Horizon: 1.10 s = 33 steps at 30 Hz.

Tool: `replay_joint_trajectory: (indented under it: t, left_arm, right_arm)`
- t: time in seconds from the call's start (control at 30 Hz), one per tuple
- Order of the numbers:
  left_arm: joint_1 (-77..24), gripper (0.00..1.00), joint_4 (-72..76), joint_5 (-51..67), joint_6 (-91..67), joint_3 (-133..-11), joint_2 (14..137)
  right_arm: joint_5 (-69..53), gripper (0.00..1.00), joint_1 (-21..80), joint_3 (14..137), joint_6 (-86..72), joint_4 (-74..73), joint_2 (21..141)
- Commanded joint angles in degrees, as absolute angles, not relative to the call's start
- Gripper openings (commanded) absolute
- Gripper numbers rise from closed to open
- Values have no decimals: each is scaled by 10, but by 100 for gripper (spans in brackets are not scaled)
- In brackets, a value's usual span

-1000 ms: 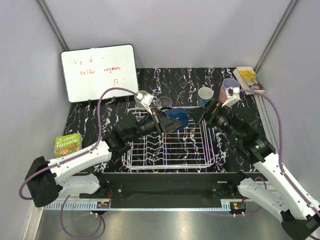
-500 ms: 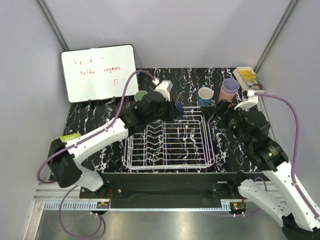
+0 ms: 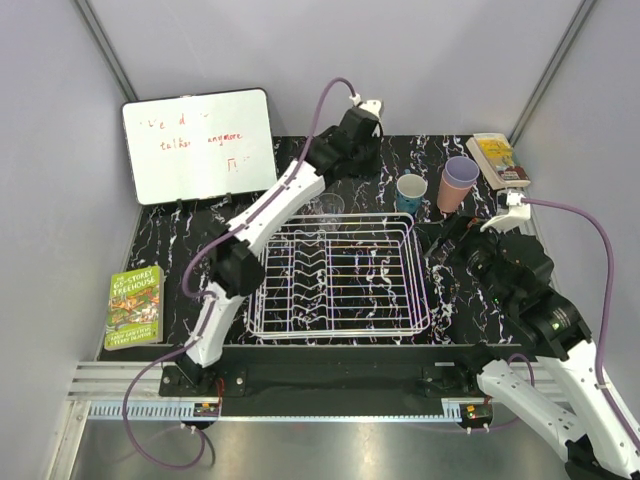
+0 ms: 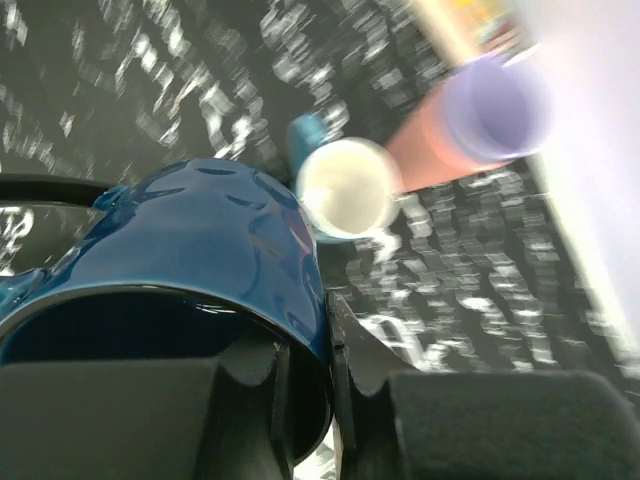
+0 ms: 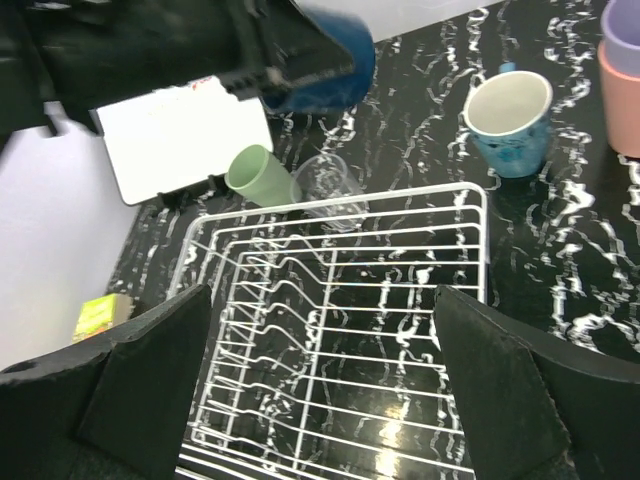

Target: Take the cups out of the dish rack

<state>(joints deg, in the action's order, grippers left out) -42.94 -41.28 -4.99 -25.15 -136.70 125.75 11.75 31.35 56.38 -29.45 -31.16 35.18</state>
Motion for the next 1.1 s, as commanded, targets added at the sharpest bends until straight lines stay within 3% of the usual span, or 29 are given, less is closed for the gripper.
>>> replay_joint_trajectory:
  t: [0.0,0.5,1.07]
  left_arm:
    - [-406,0,-492,-75,-233,-1426,1315]
    - [-409,0,-420,-64,-208,-1388,1349]
    - [-422,0,-447,-110,-248,-1312,1368]
  right_arm:
    - [149,100,313,599,-258,-337,353]
    - [139,100,313,580,-261,-316,365]
    - [144,100,313,563,-269,-314,366]
